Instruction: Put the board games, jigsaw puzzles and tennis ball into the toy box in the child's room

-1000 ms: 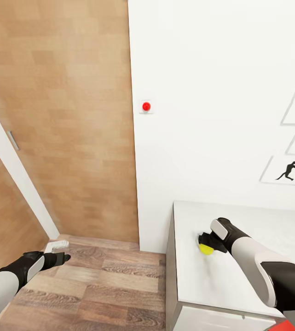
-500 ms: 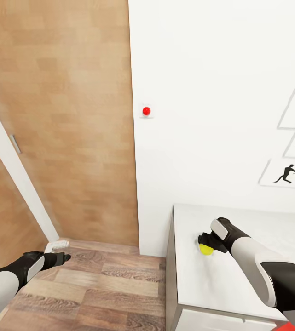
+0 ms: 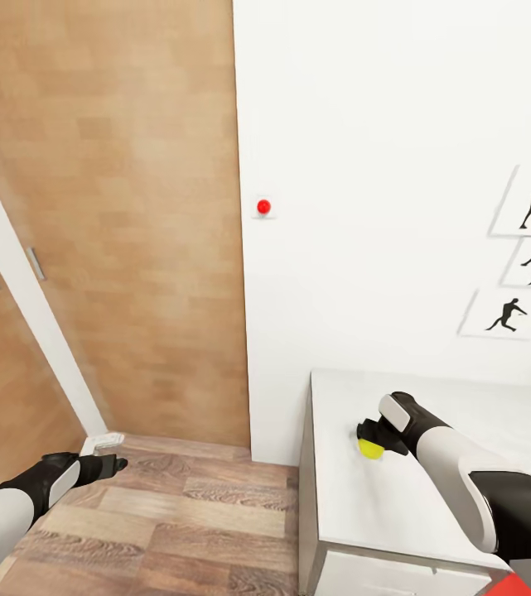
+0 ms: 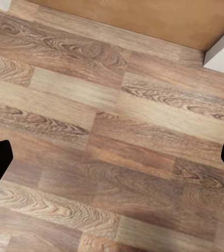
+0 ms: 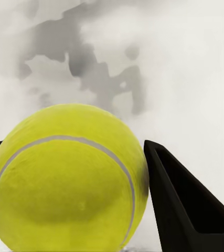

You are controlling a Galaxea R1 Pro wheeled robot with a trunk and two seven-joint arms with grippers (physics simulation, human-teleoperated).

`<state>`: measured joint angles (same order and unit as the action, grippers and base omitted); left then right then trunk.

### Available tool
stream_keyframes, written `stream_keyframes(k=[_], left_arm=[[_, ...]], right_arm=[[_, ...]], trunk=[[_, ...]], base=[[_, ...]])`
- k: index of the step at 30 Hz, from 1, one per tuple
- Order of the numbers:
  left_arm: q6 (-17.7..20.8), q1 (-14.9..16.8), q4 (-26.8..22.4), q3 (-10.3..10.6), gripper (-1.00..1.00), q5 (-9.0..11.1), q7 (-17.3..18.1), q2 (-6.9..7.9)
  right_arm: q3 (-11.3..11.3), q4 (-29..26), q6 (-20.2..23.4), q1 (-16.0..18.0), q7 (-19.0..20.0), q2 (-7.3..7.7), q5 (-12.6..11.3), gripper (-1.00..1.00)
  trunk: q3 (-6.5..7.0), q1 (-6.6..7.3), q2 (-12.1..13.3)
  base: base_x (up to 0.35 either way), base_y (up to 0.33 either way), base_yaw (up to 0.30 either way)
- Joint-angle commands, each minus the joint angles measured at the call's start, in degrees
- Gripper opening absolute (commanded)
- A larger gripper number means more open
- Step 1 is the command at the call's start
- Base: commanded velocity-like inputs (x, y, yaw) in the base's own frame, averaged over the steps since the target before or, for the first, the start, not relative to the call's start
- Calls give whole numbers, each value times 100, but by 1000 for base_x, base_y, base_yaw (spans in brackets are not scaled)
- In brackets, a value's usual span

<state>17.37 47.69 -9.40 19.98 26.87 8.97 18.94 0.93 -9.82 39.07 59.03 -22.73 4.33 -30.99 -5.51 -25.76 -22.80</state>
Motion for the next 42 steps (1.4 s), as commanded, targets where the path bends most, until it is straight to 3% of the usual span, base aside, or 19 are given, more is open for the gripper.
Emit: stream_keyframes(k=[1, 19, 42], left_arm=[[30, 4, -9, 32, 100, 38, 8, 4], [36, 4, -27, 25, 100, 50, 24, 4], [111, 4, -53, -3, 100, 56, -9, -4]], right_arm=[[13, -11, 13, 3, -65, 0, -74, -100], [4, -11, 1, 3, -49, -3, -74, -100], [-3, -11, -9, 3, -41, 3, -80, -100]], trunk=[[-3, -3, -12], [168, -3, -12], [341, -3, -12]], base=[[-155, 0, 0], [-174, 0, 0], [-10, 0, 57]])
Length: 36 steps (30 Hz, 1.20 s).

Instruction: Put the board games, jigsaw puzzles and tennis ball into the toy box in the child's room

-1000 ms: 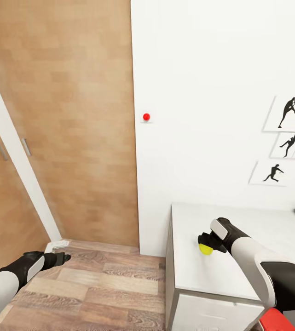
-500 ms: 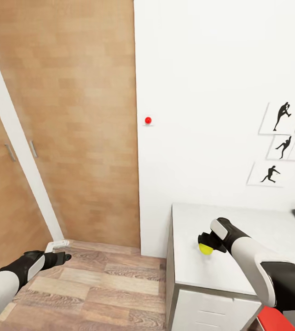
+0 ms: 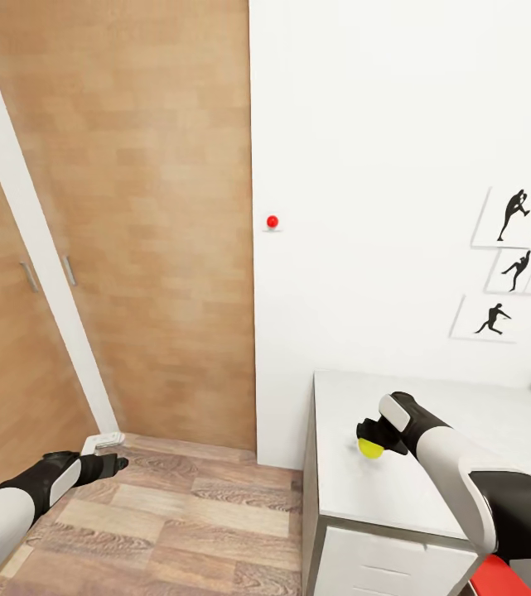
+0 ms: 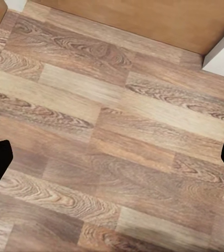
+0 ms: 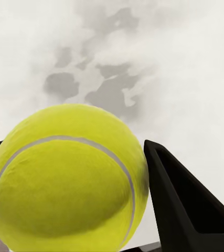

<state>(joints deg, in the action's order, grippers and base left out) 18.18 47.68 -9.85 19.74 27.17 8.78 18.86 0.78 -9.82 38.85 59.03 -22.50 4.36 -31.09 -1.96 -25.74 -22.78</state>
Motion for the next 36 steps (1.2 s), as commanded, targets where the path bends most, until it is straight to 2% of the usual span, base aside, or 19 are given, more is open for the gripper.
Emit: stream_keyframes(k=[1, 17, 30, 36], left_arm=[[29, 4, -9, 21, 100, 25, 10, 4], [85, 4, -9, 7, 100, 31, 24, -13], [190, 4, -1, -18, 100, 65, 48, -4], [280, 7, -2, -14, 100, 78, 59, 8]], right_arm=[[11, -11, 16, 3, -64, 1, -72, -100], [-2, -11, 12, 3, -62, 3, -95, -100], [-29, -11, 43, 3, -7, -7, -133, -100], [-33, -11, 44, 10, -9, -74, -130, -100]], trunk=[[-14, -4, -14], [-18, -4, -14], [-109, -4, -14], [-156, -4, -14]], base=[[0, 0, 5], [0, 0, -6], [-1, 0, -138], [-162, 32, -151]])
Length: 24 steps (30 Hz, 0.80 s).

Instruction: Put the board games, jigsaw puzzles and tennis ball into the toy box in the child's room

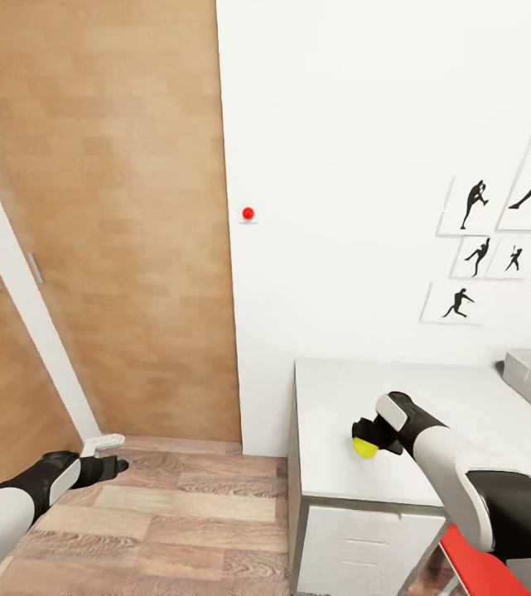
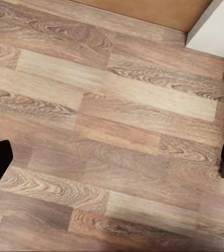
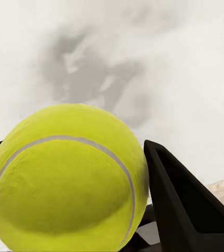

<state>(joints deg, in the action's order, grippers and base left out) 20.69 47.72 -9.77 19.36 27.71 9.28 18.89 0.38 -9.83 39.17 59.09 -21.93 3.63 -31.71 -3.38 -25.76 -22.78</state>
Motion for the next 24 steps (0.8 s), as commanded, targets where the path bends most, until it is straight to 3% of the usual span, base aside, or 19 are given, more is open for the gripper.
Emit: stream_keyframes(k=[1, 5, 9, 17, 24], left_arm=[[44, 5, -10, 24, 100, 26, 12, 9], [146, 14, -8, 17, 100, 31, 25, 44], [234, 23, -7, 9, 100, 32, 29, 64], [284, 27, -7, 3, 100, 33, 30, 56], [286, 27, -7, 1, 100, 33, 30, 59]], right_arm=[[8, -12, 12, 4, -66, -6, -67, -100], [14, -171, 18, 6, -72, -35, -69, -100], [19, -666, 147, 6, -86, -43, -78, -100], [14, -2116, 1090, 6, -108, -46, -88, -100], [2, -2816, 1650, 6, -117, -40, -90, -100]], trunk=[[-22, -2, -14], [-54, -2, -14], [-86, -2, -14], [-151, -2, -14], [-206, -2, -14]], base=[[-128, 25, -151], [-49, 9, -151], [-12, 2, -151], [-2, 0, -150], [0, 0, -120]])
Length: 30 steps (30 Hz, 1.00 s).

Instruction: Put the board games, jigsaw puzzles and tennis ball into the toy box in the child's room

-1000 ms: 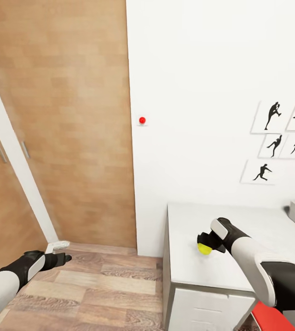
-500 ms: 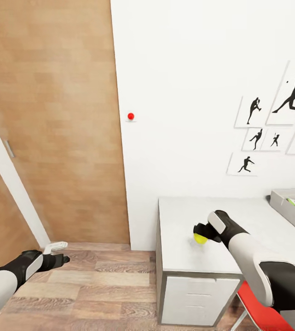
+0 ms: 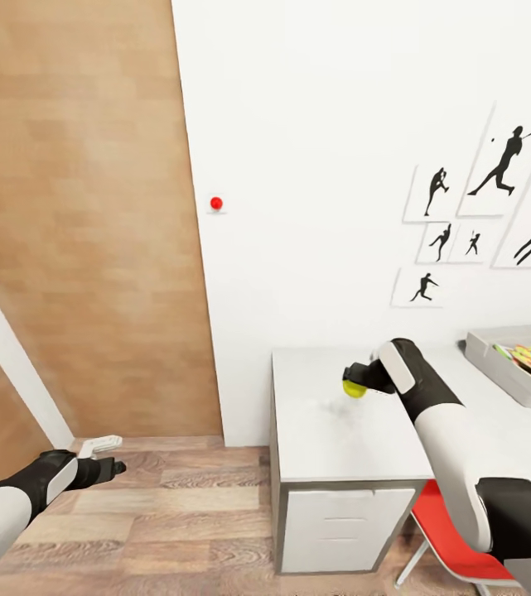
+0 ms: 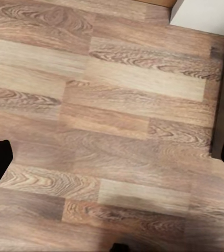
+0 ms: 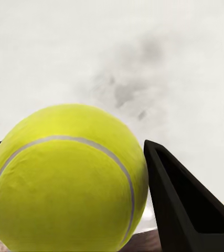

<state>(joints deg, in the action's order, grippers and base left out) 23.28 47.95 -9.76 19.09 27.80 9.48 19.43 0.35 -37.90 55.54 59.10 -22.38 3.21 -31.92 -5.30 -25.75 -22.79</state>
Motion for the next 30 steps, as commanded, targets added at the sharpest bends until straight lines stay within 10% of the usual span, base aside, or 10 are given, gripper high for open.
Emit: stream_keyframes(k=[1, 19, 26, 30], left_arm=[[27, 4, -9, 26, 100, 24, 10, 5], [309, 21, -16, 19, 100, 76, 231, 126], [1030, 73, -32, 16, 100, 235, 2357, 737], [1168, 75, -34, 28, 100, 240, 4386, 1149]], right_arm=[[0, -75, 57, 5, -71, 2, -69, -100], [-121, -638, 277, -3, -54, 20, -106, -100], [-152, -635, 300, -2, -60, 53, -130, -100], [-153, -639, 306, -4, -57, 38, -132, -100]], trunk=[[-18, -4, -13], [-26, -4, -13], [-26, -4, -13], [-26, -4, -13]], base=[[0, 0, -49], [0, 0, -4], [0, 0, 0], [0, 0, 0]])
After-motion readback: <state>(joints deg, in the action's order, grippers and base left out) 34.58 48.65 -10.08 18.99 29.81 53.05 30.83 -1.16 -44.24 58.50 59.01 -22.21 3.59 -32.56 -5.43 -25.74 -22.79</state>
